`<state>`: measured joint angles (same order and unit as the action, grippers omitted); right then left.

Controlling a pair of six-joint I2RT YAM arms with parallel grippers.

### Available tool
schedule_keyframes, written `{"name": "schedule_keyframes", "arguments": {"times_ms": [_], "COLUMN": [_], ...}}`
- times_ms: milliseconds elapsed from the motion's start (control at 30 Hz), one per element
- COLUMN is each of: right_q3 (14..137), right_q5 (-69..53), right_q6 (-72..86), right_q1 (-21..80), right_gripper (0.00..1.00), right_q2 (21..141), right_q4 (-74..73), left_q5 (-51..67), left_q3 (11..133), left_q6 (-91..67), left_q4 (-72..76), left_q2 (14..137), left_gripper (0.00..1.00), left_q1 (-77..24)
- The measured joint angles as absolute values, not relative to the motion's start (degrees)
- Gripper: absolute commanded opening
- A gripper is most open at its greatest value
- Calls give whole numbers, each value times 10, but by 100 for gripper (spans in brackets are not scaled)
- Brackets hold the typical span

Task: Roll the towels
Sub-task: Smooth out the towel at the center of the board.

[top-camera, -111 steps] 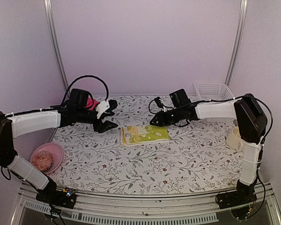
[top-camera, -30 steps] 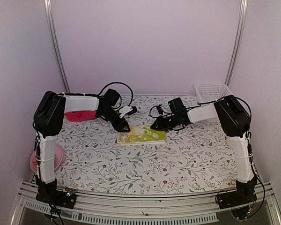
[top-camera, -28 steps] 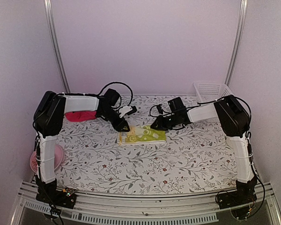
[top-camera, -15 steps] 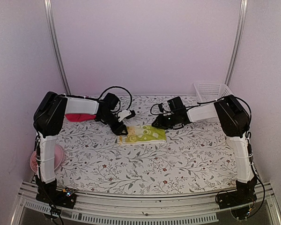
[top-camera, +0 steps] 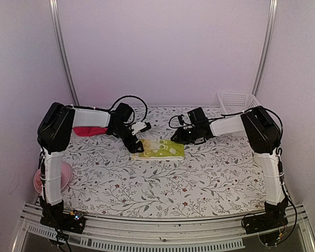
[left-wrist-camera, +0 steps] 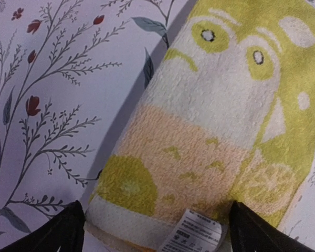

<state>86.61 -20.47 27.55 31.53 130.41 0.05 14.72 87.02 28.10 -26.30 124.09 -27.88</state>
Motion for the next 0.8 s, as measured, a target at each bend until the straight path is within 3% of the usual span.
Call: {"name": "schedule_keyframes", "arguments": {"times_ms": [433,500,633,800], "right_q3": [773,764,735,709], "right_q5": [-275,-286,-303,-319], "right_q6": [260,261,270,281], "right_q1": [330,338,354,360], "right_gripper": [24,24,24,24], "right_q2": [1177,1170,1170,1174], "right_q4": [9,15,27,32], "left_q5": [187,200,225,234], "left_q3": [878,874,854,829], "left_q6": [282,285,295,300], "left_q4": [-280,-272,-260,-260], "left_q2": [1179,1164,1151,1155], "left_gripper": [97,89,58,40], "left_q1": [-266,-267,-271,-281]}}
